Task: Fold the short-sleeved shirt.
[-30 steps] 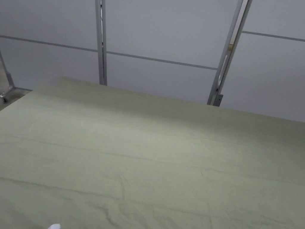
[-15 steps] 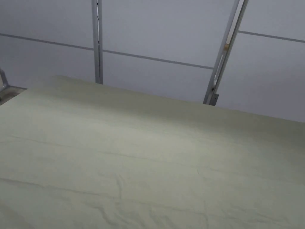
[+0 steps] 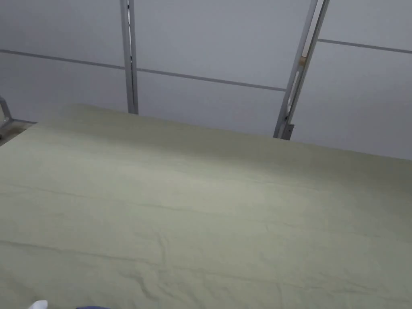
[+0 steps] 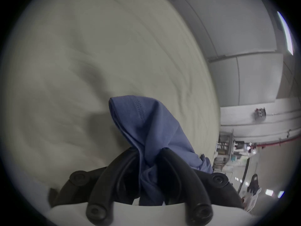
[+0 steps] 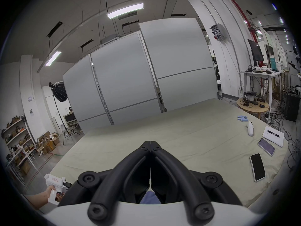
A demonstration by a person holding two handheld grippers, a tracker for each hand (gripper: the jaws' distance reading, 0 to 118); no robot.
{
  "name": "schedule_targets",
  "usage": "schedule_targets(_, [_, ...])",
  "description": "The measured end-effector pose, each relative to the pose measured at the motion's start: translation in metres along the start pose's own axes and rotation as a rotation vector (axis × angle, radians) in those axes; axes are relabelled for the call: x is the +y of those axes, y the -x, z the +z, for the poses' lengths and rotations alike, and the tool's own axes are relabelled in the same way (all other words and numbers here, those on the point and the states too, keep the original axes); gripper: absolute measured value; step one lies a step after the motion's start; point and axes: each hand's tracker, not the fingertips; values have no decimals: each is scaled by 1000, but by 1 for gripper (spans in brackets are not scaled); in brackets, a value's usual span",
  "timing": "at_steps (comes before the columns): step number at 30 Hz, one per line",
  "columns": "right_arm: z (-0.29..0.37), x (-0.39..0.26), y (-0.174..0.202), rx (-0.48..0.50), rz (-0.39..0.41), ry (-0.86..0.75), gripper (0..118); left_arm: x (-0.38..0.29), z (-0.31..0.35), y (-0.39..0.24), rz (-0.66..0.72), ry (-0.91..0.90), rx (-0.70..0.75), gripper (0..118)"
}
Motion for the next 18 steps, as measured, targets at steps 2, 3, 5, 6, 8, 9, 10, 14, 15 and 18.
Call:
schedule_targets(2, [0, -1, 4, 10, -11, 2, 2, -7, 19, -9, -34, -34, 50, 17])
schedule_targets(3, [0, -2, 4, 13, -14, 2, 2, -10, 25, -18, -93, -46, 77, 17])
schedule_targets(5, [0, -3, 8, 20, -20, 4, 2, -24, 31, -51, -219, -82, 65, 17])
schedule_targets(6, [0, -3, 9, 25, -20, 8, 2, -33, 34, -75, -290, -76, 57, 17])
schedule_targets(8, [2, -4, 9, 37, -13, 12, 2, -53, 22, -120, -421, -26, 1, 17])
schedule_targets(9, [3, -4, 10, 40, -8, 11, 2, -62, 12, -139, -469, -3, -9, 17])
schedule_targets(10, [6, -4, 9, 43, -6, 7, 2, -56, -8, -140, -525, 26, -10, 17])
schedule_targets(14, [19, -2, 4, 39, 3, -22, 2, -101, -79, -183, -697, 148, 77, 17])
schedule_targets(15, [22, -2, 2, 30, 9, -28, 2, -116, -100, -189, -740, 171, 129, 19])
schedule_targets(18, [33, -2, -8, 0, 14, -38, 2, -151, -141, -195, -838, 172, 242, 110])
